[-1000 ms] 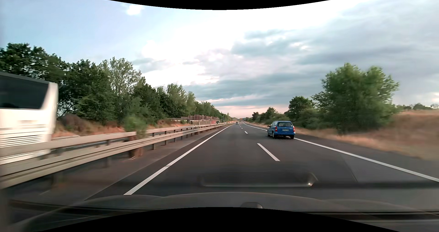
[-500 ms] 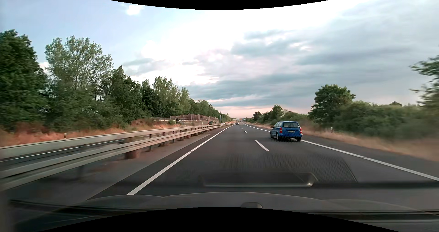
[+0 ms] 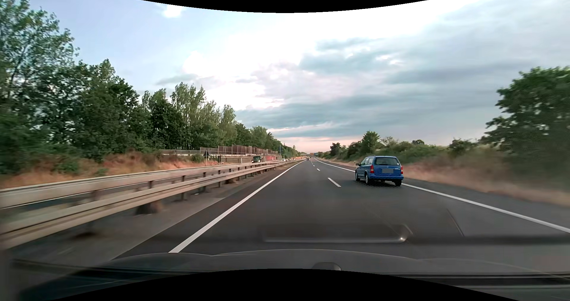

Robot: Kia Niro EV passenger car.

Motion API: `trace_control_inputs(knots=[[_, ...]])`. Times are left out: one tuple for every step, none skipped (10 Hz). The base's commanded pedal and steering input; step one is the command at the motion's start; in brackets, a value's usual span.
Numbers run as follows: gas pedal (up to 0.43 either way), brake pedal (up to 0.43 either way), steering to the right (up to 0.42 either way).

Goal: Follow the waypoints while adhering to traffic rules and regulations

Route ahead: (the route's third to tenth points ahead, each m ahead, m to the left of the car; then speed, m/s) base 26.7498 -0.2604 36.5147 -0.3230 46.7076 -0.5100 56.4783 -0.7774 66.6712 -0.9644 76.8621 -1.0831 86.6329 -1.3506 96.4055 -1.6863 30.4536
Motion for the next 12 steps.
trace_control_inputs(knots=[[0.177,0.000,-0.001],[0.169,0.000,-0.001],[0.169,0.000,-0.002],[0.169,0.000,-0.001],[0.169,0.000,-0.001],[0.169,0.000,-0.001],[0.169,0.000,-0.001],[0.169,0.000,-0.001],[0.169,0.000,-0.001],[0.169,0.000,-0.001],[0.157,0.000,-0.001],[0.157,0.000,-0.001]])
